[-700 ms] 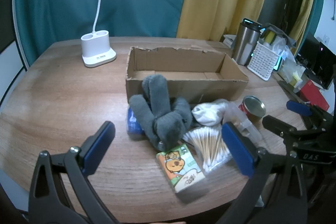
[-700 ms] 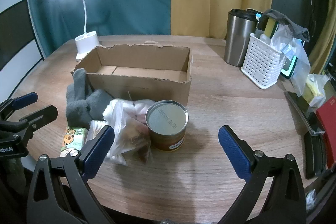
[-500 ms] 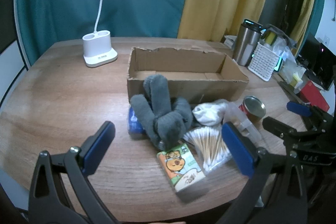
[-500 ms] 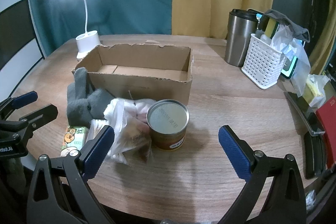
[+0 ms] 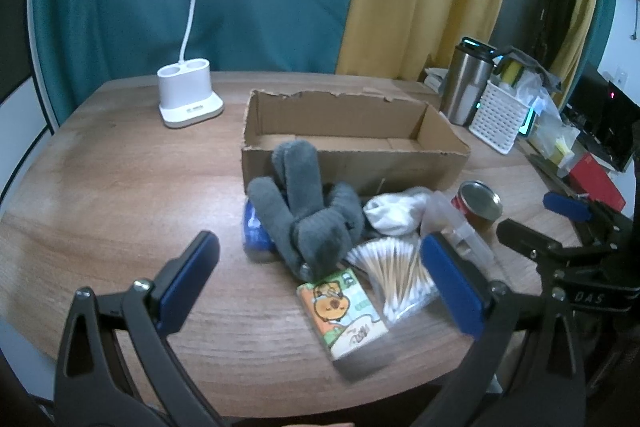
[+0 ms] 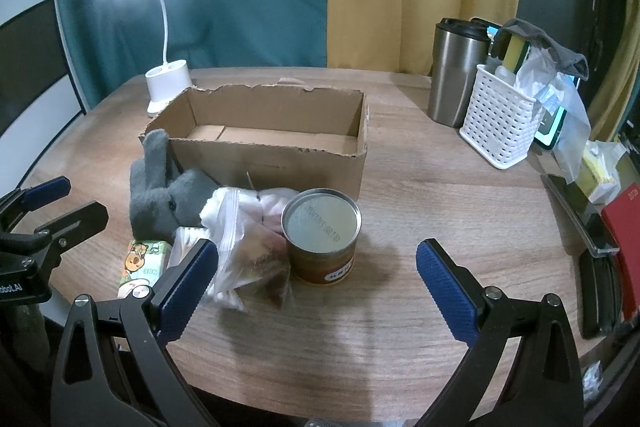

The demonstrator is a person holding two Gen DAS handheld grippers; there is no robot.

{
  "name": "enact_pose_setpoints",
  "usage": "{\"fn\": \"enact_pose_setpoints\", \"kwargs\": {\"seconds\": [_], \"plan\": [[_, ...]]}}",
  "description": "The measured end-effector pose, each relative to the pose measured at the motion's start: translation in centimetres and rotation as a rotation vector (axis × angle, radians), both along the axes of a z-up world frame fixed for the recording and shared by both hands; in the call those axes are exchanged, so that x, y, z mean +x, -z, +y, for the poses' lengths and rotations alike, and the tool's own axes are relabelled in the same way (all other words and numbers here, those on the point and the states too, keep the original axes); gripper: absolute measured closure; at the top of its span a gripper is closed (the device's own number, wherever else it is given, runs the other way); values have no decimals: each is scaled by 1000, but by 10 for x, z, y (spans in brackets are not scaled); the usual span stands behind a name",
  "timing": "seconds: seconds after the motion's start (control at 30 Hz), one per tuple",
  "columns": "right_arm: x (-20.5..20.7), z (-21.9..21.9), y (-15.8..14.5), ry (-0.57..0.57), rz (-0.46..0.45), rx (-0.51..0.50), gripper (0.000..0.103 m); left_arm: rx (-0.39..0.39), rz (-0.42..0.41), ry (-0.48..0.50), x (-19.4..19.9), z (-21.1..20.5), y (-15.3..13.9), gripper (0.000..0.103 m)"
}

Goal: Organize objects
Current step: 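Move both grippers toward the tin can and the cartoon tissue pack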

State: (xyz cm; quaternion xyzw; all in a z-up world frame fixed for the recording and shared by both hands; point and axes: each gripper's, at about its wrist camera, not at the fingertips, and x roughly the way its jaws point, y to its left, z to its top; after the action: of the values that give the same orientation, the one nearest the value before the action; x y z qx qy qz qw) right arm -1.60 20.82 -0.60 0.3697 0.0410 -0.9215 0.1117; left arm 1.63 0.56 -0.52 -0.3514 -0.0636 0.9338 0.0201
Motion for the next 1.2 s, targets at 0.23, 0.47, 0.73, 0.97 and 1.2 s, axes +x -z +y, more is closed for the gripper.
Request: {"fn": "enact_pose_setpoints", "kwargs": {"seconds": [0.23,0.47,0.73,0.97,1.2], "plan": [[3,2,-1,-1,2,-4,2,-3,7,1,5,1,-2,1],[6,5,-1,1,6,-3,2,-2,6,6,7,1,-3,1],[7,8,-3,13,6,-2,2,2,-4,4,8,-1,1,1],[7,7,-2,11,4,-1,2,3,-4,4,8,-3,1,1],[6,6,-1,13,1,-2,2,3,-8,5,8,-3,4,1]]}}
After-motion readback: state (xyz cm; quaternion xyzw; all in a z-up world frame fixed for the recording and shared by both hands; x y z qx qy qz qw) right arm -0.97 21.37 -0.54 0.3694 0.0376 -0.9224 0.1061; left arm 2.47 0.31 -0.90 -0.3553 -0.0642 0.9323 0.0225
